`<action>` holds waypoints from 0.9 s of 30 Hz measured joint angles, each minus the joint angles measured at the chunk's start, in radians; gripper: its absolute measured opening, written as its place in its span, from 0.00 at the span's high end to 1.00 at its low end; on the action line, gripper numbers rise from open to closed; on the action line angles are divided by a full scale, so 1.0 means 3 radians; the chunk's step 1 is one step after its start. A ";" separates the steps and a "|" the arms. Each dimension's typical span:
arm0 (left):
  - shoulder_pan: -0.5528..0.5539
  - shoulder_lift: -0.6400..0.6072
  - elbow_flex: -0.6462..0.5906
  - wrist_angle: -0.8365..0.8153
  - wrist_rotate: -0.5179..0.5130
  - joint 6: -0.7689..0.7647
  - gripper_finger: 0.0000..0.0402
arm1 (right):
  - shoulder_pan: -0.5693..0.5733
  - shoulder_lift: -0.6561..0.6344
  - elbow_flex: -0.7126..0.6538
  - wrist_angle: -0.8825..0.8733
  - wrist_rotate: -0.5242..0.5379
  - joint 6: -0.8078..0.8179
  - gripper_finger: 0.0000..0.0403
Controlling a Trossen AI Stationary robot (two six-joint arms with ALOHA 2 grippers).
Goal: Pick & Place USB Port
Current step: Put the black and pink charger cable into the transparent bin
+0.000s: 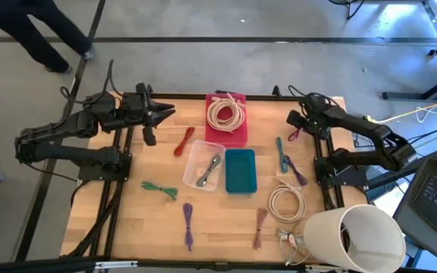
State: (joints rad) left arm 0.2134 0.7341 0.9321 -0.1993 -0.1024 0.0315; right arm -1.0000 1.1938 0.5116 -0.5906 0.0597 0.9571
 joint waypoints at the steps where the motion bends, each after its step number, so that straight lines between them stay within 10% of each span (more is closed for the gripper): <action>1: 0.0000 0.0000 0.0000 0.0000 -0.0018 0.0000 0.85 | 0.0001 0.0000 -0.0038 0.0022 0.0000 0.0000 0.66; 11: -0.0001 0.0000 0.0000 0.0005 -0.0042 0.0193 0.85 | 0.0003 -0.0014 -0.0390 0.0612 0.0004 0.0186 0.67; 19: 0.0000 0.0000 0.0000 0.0004 -0.0045 0.0201 0.85 | 0.0015 0.0004 -0.0408 0.0907 -0.0187 0.0078 0.96; 27: 0.0000 -0.0006 0.0000 0.0097 -0.0333 0.0201 0.85 | 0.0282 -0.0154 -0.0374 0.1399 -0.0532 0.0009 0.99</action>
State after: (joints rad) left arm 0.2134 0.7324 0.9321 -0.1702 -0.2023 0.0918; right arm -0.9154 1.1477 0.3993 -0.1709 -0.0998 0.9597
